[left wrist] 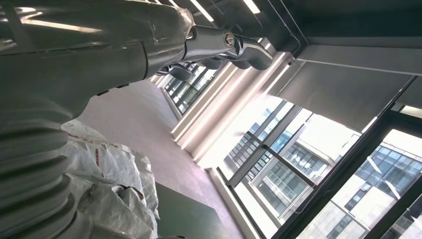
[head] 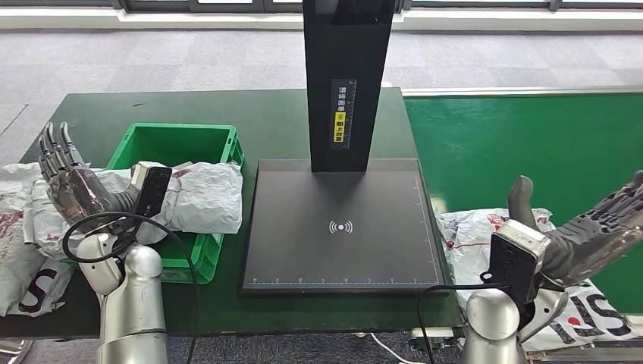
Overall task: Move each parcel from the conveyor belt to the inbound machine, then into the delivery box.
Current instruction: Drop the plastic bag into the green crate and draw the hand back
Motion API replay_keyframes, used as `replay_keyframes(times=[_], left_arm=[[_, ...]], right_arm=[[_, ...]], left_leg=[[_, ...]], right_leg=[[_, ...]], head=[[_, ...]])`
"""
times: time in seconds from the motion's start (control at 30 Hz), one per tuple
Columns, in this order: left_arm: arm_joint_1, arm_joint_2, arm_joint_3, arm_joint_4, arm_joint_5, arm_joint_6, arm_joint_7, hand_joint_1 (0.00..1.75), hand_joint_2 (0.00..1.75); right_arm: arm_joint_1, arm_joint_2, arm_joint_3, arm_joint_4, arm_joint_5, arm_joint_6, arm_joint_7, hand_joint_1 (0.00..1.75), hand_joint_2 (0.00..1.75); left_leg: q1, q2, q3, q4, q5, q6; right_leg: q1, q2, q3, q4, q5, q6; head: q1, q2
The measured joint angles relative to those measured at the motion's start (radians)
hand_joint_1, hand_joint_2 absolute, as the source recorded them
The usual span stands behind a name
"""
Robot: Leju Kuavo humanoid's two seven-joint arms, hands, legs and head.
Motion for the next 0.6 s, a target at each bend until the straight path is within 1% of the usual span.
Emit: replay_keyframes(times=[0.4,0.43,0.5,0.57,0.6], left_arm=[[0.0,0.0,0.0,0.016,0.013,0.0,-0.009,0.0,1.75],[0.0,0.0,0.0,0.018,0.039,0.0,-0.028,0.0,1.75],[-0.001,0.0,0.001,0.026,0.162,0.0,-0.115,0.0,1.75],[0.002,-0.002,-0.007,0.045,0.378,-0.006,-0.24,0.0,1.75],[0.008,-0.002,-0.023,0.052,0.506,-0.021,-0.29,0.0,1.75]], right_arm=[[0.0,0.0,0.0,0.0,0.001,0.0,-0.001,0.0,1.75],[0.0,0.0,0.0,0.0,0.003,0.0,0.0,0.0,1.75],[0.0,0.0,0.0,0.0,0.011,0.0,0.006,0.0,1.75],[0.0,0.0,-0.004,0.0,0.022,0.0,0.013,0.0,1.75],[0.001,0.0,-0.009,0.0,0.029,0.0,0.018,0.0,1.75]], left_leg=[[0.0,0.0,0.0,0.0,0.0,0.0],[0.0,0.0,0.0,0.0,0.0,0.0],[0.0,0.0,0.0,0.0,0.0,0.0],[0.0,0.0,0.0,0.0,0.0,0.0],[0.0,0.0,0.0,0.0,0.0,0.0]], right_leg=[[0.0,0.0,0.0,0.0,0.0,0.0],[0.0,0.0,0.0,0.0,0.0,0.0],[0.0,0.0,-0.001,0.0,0.0,0.0],[0.0,0.0,-0.001,0.0,0.0,0.0],[0.0,0.0,-0.001,0.0,0.0,0.0]], head=[[0.0,0.0],[0.0,0.0],[0.0,0.0],[0.0,0.0],[0.0,0.0]])
